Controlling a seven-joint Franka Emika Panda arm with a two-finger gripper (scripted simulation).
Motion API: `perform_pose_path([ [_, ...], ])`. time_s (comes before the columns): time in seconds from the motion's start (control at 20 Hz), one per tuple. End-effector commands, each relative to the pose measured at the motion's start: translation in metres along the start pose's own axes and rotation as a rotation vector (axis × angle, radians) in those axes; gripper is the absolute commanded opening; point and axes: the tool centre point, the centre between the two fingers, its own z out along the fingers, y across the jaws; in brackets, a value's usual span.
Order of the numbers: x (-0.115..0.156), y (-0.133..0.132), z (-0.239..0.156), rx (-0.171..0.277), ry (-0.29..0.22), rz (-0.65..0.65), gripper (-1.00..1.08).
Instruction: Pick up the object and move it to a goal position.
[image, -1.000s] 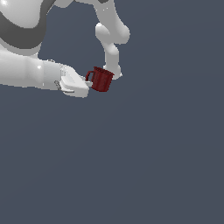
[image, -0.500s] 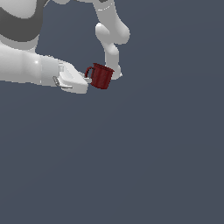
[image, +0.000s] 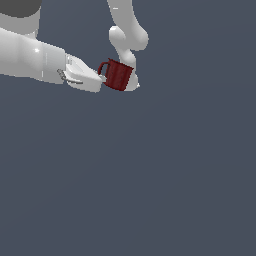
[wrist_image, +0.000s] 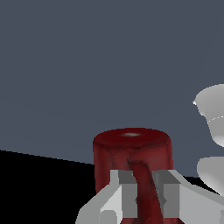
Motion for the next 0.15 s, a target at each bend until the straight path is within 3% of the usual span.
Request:
perform_pose_path([
  [0.0, -0.0027, -0.0008, -0.0012, 0.001, -0.001, 0.0, -1.0],
  [0.1, -0.0016, -0.0011, -0.0013, 0.001, -0.001, 0.0, -1.0],
])
